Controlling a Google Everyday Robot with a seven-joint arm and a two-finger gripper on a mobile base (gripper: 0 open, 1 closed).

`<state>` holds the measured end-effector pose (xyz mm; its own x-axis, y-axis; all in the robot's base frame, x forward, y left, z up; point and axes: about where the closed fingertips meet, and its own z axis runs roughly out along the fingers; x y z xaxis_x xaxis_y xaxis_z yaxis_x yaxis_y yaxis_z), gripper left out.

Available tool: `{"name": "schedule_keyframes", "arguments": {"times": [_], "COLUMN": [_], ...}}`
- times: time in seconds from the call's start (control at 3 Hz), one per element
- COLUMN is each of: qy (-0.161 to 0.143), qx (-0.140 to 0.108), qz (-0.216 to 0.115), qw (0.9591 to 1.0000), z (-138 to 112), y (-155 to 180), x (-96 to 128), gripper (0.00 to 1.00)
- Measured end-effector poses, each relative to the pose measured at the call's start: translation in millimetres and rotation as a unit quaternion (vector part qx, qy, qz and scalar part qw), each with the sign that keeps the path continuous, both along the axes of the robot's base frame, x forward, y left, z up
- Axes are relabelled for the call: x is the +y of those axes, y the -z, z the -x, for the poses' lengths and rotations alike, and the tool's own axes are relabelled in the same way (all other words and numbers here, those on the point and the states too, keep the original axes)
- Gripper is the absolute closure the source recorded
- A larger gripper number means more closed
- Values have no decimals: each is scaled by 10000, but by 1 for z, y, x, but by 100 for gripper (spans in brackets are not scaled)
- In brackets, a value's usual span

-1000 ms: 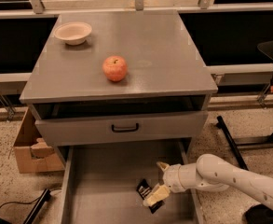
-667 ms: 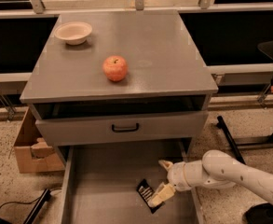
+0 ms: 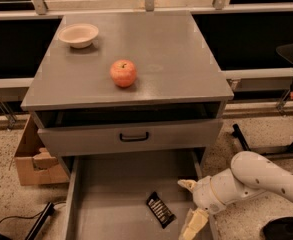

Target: Place rxbar chocolate into middle drawer

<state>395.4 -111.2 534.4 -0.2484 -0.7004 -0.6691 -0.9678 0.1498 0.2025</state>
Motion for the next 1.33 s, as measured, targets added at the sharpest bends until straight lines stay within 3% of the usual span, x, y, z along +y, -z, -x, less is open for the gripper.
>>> {"name": "schedule_keyframes", "arguments": {"times": [0.33,0.67,1.0,1.33], "qy": [-388,-208,444,972], "qx": [184,117,-626,-1276], "qz": [825,1705,2359,2324], "qw": [9957,9851,9687,9593], "z": [32,38,23,5], "y": [-39,-94,-164,-187], "x": [-18,-41,-74,-88], "gripper": [0,0,0,0]}}
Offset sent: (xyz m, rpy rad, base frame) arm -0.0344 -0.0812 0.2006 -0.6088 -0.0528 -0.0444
